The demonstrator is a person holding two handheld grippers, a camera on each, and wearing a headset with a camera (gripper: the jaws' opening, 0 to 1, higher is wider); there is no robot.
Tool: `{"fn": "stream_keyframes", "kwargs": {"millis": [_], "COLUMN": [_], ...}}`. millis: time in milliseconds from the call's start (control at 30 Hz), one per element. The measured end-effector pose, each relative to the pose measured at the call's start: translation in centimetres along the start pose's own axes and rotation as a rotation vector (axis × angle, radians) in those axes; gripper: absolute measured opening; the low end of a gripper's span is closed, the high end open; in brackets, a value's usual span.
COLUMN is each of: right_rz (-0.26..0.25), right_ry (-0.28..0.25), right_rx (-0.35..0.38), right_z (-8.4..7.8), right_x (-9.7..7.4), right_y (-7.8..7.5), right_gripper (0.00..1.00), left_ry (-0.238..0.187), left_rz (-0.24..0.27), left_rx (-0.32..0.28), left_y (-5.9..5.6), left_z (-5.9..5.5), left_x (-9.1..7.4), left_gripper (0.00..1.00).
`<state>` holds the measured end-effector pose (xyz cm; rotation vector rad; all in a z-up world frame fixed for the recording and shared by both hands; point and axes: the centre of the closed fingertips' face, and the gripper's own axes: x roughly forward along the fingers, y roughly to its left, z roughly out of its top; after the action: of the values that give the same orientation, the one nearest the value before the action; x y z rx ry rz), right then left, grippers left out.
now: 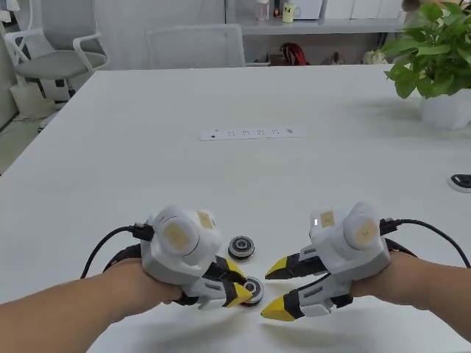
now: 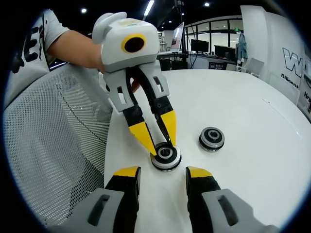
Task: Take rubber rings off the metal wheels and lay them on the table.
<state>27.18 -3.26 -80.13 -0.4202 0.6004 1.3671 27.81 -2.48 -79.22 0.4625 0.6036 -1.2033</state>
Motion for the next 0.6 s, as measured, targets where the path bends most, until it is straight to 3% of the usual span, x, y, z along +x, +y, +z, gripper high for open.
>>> {"fn": "stream_keyframes", "kwargs": {"millis": [600], "right_rz": [-0.005], "right_ry": [-0.042], "right_rx": [0.035], "right_z": [0.73], "right_x": [0.25], "right_y": [-0.24], "right_gripper": [0.34], "left_ry": [-0.039], "left_rz": [0.028], "left_rx": [-0.026], "left_y": [0.28], "left_z": [-0.05], "left_x": [0.15], "left_gripper": [0.13]}}
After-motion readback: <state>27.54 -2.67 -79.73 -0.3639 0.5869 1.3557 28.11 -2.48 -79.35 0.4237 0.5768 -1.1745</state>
